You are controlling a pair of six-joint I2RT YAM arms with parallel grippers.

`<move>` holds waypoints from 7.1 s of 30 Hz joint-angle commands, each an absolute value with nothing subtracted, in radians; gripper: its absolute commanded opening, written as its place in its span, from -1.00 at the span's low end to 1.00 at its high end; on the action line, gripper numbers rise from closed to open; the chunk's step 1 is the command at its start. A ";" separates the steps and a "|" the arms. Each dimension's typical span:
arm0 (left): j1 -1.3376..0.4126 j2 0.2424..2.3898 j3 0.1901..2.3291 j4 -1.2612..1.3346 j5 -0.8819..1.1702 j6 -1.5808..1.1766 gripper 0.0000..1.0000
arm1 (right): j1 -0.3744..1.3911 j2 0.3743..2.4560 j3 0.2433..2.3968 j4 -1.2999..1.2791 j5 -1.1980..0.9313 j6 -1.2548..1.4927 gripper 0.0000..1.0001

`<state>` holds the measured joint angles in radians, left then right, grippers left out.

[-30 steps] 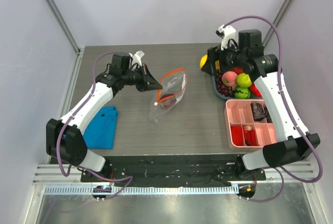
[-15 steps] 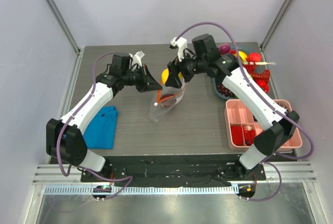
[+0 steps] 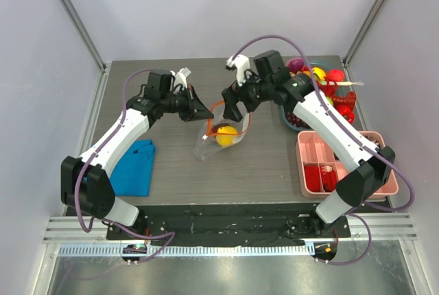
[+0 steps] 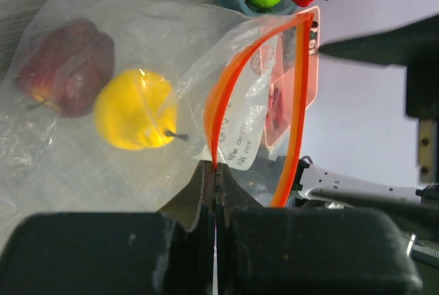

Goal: Place the food in the zip-top bag and seal the zipper
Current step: Place the fake fruit in the zipper food storage bag, then pick up the fake fruit from the bin, then place the fake fruit in the zipper food storage bag, then pick up the fake fruit from the bin, then place the fake fruit in the zipper food storage bag.

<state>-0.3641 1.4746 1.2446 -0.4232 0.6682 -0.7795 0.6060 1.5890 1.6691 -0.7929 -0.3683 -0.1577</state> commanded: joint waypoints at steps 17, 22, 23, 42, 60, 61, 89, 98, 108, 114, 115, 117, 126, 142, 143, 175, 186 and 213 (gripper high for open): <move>-0.367 1.463 1.259 -0.391 0.710 -0.775 -0.99 | -0.113 1.537 1.654 -1.046 -0.186 -0.425 0.99; -0.367 1.477 1.264 -0.385 0.715 -0.778 -1.00 | -0.124 1.638 1.687 -1.039 -0.101 -0.492 0.99; -0.367 1.476 1.267 -0.385 0.718 -0.778 -1.00 | -0.124 1.649 1.693 -1.028 -0.092 -0.492 0.99; -0.367 1.500 1.287 -0.397 0.718 -0.767 -0.99 | -0.110 1.828 1.701 -0.910 -0.005 -0.508 0.99; -0.367 1.503 1.287 -0.407 0.718 -0.753 -0.99 | -0.089 1.818 1.629 -0.882 0.028 -0.499 0.90; -0.367 1.505 1.285 -0.408 0.718 -0.753 -0.99 | -0.089 1.813 1.631 -0.891 0.022 -0.494 0.86; -0.371 1.502 1.281 -0.413 0.715 -0.746 -0.99 | 0.429 1.621 1.971 -1.006 -0.561 -0.321 0.25; -0.370 1.496 1.290 -0.430 0.709 -0.732 -0.99 | 0.597 1.649 1.881 -1.026 -0.492 -0.373 0.71; -0.370 1.506 1.295 -0.426 0.707 -0.736 -1.00 | 0.533 1.612 1.904 -1.031 -0.443 -0.327 0.99; -0.370 1.505 1.305 -0.419 0.703 -0.746 -1.00 | 0.223 1.661 1.918 -1.052 -0.471 -0.268 0.99; -0.370 1.505 1.307 -0.419 0.706 -0.746 -1.00 | 0.189 1.670 1.913 -1.060 -0.445 -0.284 1.00; -0.370 1.505 1.307 -0.419 0.706 -0.744 -0.99 | 0.106 1.677 1.872 -1.062 -0.390 -0.310 0.99; -0.370 1.512 1.299 -0.413 0.710 -0.747 -0.99 | 0.018 1.721 1.718 -0.963 -0.120 -0.394 0.99; -0.370 1.516 1.299 -0.422 0.709 -0.739 -1.00 | 0.029 1.917 1.724 -0.858 -0.008 -0.353 0.99; -0.370 1.516 1.302 -0.423 0.710 -0.739 -1.00 | 0.028 1.924 1.715 -0.851 -0.006 -0.354 1.00; -0.370 1.516 1.302 -0.466 0.721 -0.707 -1.00 | 0.046 1.706 1.998 -1.155 -0.459 -0.328 0.16; -0.370 1.519 1.318 -0.483 0.729 -0.701 -0.99 | 0.507 1.575 1.895 -1.013 -0.557 -0.325 0.23; -0.370 1.526 1.351 -0.503 0.779 -0.695 -1.00 | 0.634 1.396 1.623 -1.060 -0.445 -0.696 0.93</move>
<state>-0.3664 1.5234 1.3098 -0.5060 0.7433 -0.7151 0.6247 1.5074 1.6829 -1.0634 -0.3256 -0.5343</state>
